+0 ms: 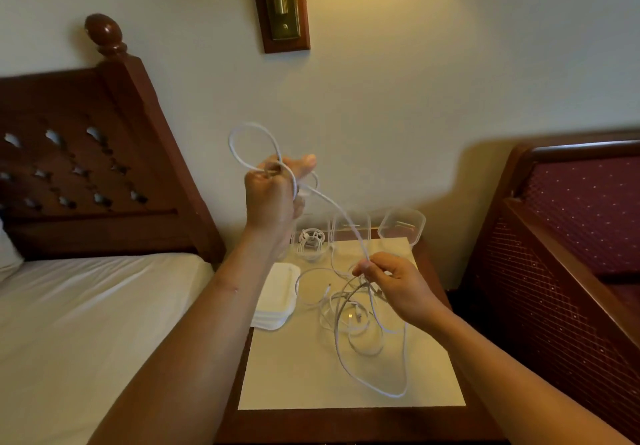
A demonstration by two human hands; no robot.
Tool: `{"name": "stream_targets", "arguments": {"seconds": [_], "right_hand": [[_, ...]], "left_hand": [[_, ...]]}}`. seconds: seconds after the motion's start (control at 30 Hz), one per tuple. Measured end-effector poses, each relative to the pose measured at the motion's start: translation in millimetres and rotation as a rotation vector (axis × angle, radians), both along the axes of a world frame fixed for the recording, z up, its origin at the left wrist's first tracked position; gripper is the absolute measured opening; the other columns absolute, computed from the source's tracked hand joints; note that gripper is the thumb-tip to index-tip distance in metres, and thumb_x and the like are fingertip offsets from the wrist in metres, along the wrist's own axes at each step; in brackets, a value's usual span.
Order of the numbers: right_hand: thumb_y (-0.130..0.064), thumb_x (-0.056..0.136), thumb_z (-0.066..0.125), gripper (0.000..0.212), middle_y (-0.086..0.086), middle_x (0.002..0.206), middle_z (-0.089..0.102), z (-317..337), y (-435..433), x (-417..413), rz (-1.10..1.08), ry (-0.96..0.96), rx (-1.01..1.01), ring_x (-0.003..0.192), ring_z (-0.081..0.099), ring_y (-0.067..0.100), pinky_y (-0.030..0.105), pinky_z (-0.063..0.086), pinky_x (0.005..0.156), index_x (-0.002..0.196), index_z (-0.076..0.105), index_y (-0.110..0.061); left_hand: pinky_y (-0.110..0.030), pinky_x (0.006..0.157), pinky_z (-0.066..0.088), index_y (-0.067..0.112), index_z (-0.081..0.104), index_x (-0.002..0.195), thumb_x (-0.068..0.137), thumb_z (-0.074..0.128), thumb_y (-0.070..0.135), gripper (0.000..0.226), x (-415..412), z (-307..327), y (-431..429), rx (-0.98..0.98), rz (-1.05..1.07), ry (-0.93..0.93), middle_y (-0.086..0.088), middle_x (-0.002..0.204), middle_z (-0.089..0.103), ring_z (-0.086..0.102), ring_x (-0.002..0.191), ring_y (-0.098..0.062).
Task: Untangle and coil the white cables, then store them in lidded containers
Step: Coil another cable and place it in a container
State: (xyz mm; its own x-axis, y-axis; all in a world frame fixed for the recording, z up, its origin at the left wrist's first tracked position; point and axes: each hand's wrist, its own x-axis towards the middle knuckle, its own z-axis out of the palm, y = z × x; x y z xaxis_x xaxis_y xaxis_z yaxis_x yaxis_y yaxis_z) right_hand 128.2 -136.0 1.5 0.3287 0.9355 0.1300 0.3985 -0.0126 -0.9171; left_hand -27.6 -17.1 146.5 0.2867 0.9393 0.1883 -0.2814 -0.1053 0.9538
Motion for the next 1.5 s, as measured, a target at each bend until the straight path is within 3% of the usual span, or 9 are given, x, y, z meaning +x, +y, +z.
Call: {"name": "stream_targets", "arguments": {"seconds": [0.17, 0.3, 0.4, 0.67, 0.83, 1.07, 1.17, 1.4, 1.5], "right_hand": [[-0.035, 0.108, 0.05, 0.035, -0.009, 0.073, 0.064, 12, 1, -4, -0.016, -0.2, -0.062, 0.068, 0.055, 0.007, 0.038, 0.048, 0.069, 0.076, 0.063, -0.027], [-0.043, 0.108, 0.044, 0.038, -0.003, 0.077, 0.067, 21, 5, -9, 0.002, -0.378, -0.173, 0.074, 0.062, 0.022, 0.047, 0.052, 0.068, 0.078, 0.061, -0.026], [-0.042, 0.108, 0.042, 0.039, 0.0, 0.074, 0.065, 25, 9, -11, 0.011, -0.474, -0.216, 0.07, 0.061, 0.025, 0.044, 0.047, 0.062, 0.079, 0.063, -0.024], [-0.04, 0.106, 0.044, 0.037, -0.001, 0.07, 0.06, 21, 18, -16, -0.035, -0.833, -0.282, 0.061, 0.058, 0.018, 0.029, 0.044, 0.054, 0.082, 0.066, -0.022], [-0.04, 0.108, 0.042, 0.036, -0.002, 0.074, 0.057, 16, 17, -18, -0.048, -0.718, -0.188, 0.068, 0.054, 0.018, 0.036, 0.045, 0.06, 0.08, 0.056, -0.022], [-0.043, 0.106, 0.05, 0.019, -0.015, 0.095, 0.062, -13, -3, -17, -0.087, -0.352, 0.136, 0.087, 0.059, 0.007, 0.026, 0.048, 0.069, 0.101, 0.066, -0.035], [-0.032, 0.106, 0.054, 0.031, -0.021, 0.132, 0.059, -19, -11, -16, -0.046, -0.2, 0.234, 0.119, 0.056, -0.005, 0.011, 0.049, 0.089, 0.136, 0.063, -0.033], [-0.005, 0.102, 0.056, 0.066, -0.022, 0.155, 0.036, -58, -29, 8, 0.051, -0.631, -0.084, 0.124, 0.058, -0.005, 0.019, 0.057, 0.088, 0.154, 0.039, -0.041], [-0.015, 0.099, 0.064, 0.07, -0.017, 0.154, 0.035, -66, -32, 11, 0.036, -0.527, -0.195, 0.138, 0.049, 0.008, 0.022, 0.048, 0.106, 0.156, 0.033, -0.043]], "left_hand": [[-0.032, 0.053, 0.04, 0.014, 0.063, 0.055, 0.093, 0.065, 0.051, 0.054, -20, -60, 8, 0.417, -0.092, 0.868, 0.006, 0.047, 0.051, 0.046, 0.046, -0.016], [-0.043, 0.083, 0.057, 0.037, 0.078, 0.096, 0.095, 0.056, 0.066, 0.036, -13, -80, 5, 0.346, -0.259, 0.867, 0.008, 0.078, 0.074, 0.069, 0.081, -0.016], [-0.043, 0.066, 0.041, 0.005, 0.063, 0.075, 0.075, 0.059, 0.089, 0.084, -7, -84, 1, 0.177, -0.476, 0.777, -0.009, 0.057, 0.048, 0.051, 0.064, -0.027], [-0.035, 0.064, 0.042, 0.016, 0.062, 0.048, 0.09, 0.062, 0.07, 0.068, -5, -52, -10, 0.216, -0.504, 1.044, -0.001, 0.047, 0.04, 0.042, 0.048, -0.02], [-0.025, 0.049, 0.021, 0.012, 0.07, 0.066, 0.097, 0.064, 0.018, 0.032, -10, -46, -8, 0.034, -0.64, 0.907, 0.001, 0.05, 0.032, 0.023, 0.05, -0.018], [-0.03, 0.049, 0.016, 0.002, 0.054, 0.065, 0.093, 0.058, 0.017, 0.032, -6, -39, -20, 0.051, -0.519, 0.497, -0.007, 0.055, 0.032, 0.021, 0.045, -0.017], [-0.028, 0.047, 0.01, 0.015, 0.043, 0.05, 0.076, 0.056, 0.02, 0.029, -3, -32, -20, -0.031, -0.373, 0.253, -0.006, 0.057, 0.022, 0.016, 0.044, -0.015], [-0.032, 0.05, 0.01, 0.016, 0.038, 0.048, 0.082, 0.052, 0.01, 0.037, -11, -2, -11, -0.034, -0.124, 0.03, -0.005, 0.053, 0.02, 0.016, 0.04, -0.014], [-0.024, 0.046, 0.014, 0.017, 0.041, 0.051, 0.086, 0.052, 0.009, 0.038, -11, 10, -7, 0.099, -0.157, 0.205, -0.004, 0.052, 0.023, 0.019, 0.046, -0.015]]}}
